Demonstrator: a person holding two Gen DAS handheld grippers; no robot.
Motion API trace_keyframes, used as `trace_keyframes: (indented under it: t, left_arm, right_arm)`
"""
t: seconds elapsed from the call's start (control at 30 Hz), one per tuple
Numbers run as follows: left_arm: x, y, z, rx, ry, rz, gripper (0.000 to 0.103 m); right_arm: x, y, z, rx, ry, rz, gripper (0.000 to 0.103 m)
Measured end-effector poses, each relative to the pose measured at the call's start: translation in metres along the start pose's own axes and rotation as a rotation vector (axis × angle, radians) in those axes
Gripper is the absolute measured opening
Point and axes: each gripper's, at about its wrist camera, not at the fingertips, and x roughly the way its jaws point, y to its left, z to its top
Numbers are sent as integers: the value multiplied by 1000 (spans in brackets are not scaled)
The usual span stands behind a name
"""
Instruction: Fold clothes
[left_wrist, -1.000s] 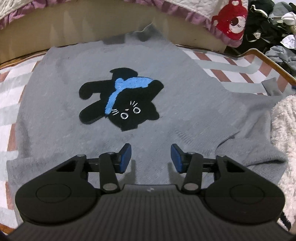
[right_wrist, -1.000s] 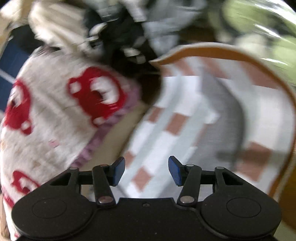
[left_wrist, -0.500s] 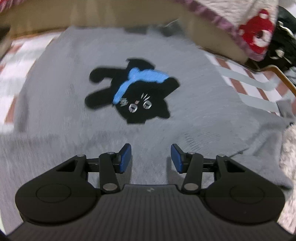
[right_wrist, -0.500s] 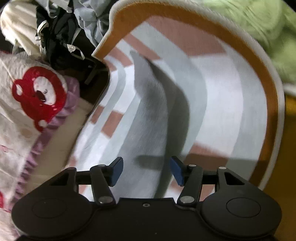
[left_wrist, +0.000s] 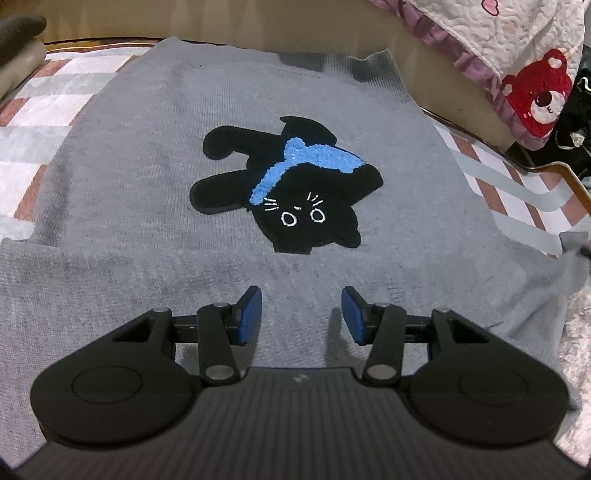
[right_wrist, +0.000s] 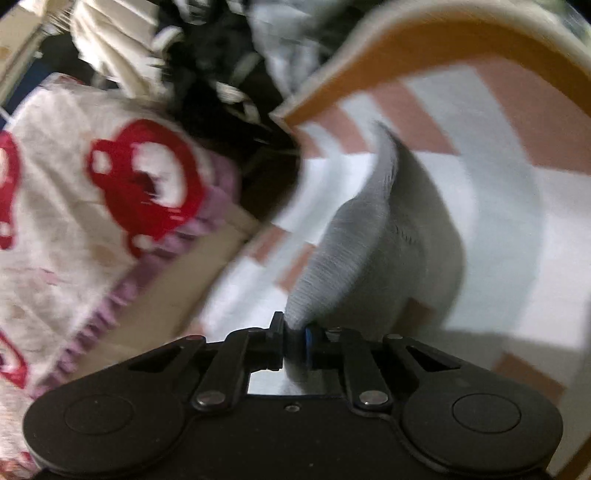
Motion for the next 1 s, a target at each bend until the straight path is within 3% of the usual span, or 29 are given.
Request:
trace_keyframes:
  t: [0.2, 0.37, 0.47, 0.53, 0.63, 0.73, 0.83, 0.9, 0.93, 1.0]
  left_arm:
    - [-8, 5, 3, -35, -28, -3, 50]
    - [-11, 15, 4, -91, -28, 15, 50]
    - [-13, 21, 4, -111, -23, 28, 51]
    - [-14, 24, 3, -124, -19, 37, 57]
    - [-15, 29, 3, -143, -14, 51, 58]
    - [-17, 34, 2, -163, -9, 65, 58]
    - [-17, 39, 2, -181, -2, 74, 59]
    - [-16, 39, 2, -189, 9, 65, 59]
    - [-15, 39, 2, -192, 13, 59, 59]
    - [-15, 35, 2, -179, 9, 53, 59]
  right_arm:
    - [-1, 61, 4, -62, 17, 131, 8]
    - [1, 145, -31, -164, 119, 265, 7]
    - [2, 198, -69, -241, 219, 352, 7]
    - [9, 223, -108, -311, 316, 345, 7]
    - [22, 257, -172, -421, 470, 313, 7]
    - [50, 240, -226, -372, 646, 200, 8]
    - [73, 210, -235, -157, 783, 137, 11]
    - [71, 201, -227, -80, 755, 153, 22]
    - [67, 199, -223, -53, 730, 174, 41]
    - [58, 194, -217, -2, 675, 218, 47]
